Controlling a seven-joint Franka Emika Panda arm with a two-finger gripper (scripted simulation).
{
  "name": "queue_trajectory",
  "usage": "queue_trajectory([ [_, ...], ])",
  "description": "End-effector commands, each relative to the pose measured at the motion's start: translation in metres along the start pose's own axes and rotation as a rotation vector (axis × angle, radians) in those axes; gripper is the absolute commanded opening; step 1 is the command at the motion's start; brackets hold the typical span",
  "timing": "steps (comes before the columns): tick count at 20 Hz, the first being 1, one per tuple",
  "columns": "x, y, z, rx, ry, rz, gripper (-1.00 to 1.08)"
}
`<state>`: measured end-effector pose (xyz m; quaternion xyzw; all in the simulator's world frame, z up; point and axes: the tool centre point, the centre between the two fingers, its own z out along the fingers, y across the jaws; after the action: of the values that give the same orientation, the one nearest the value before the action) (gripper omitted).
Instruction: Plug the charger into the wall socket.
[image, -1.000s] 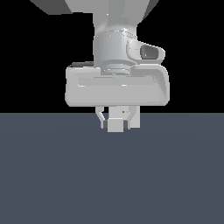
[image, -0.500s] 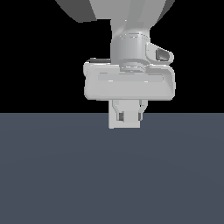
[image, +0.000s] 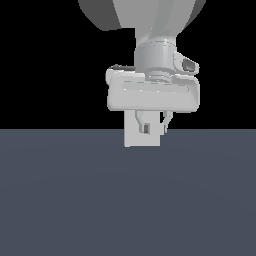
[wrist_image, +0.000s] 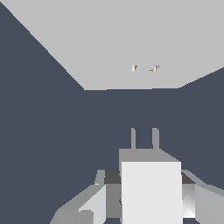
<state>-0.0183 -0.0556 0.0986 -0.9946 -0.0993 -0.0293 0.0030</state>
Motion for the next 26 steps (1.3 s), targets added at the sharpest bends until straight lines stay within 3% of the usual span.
queue_trajectory([
  [1, 0.003, 0.002, -0.001, 0.001, 0.000, -0.014, -1.00],
  [13, 0.008, 0.003, -0.001, 0.001, 0.000, -0.018, -1.00],
  [26, 0.048, 0.001, 0.002, 0.001, -0.001, -0.019, -1.00],
])
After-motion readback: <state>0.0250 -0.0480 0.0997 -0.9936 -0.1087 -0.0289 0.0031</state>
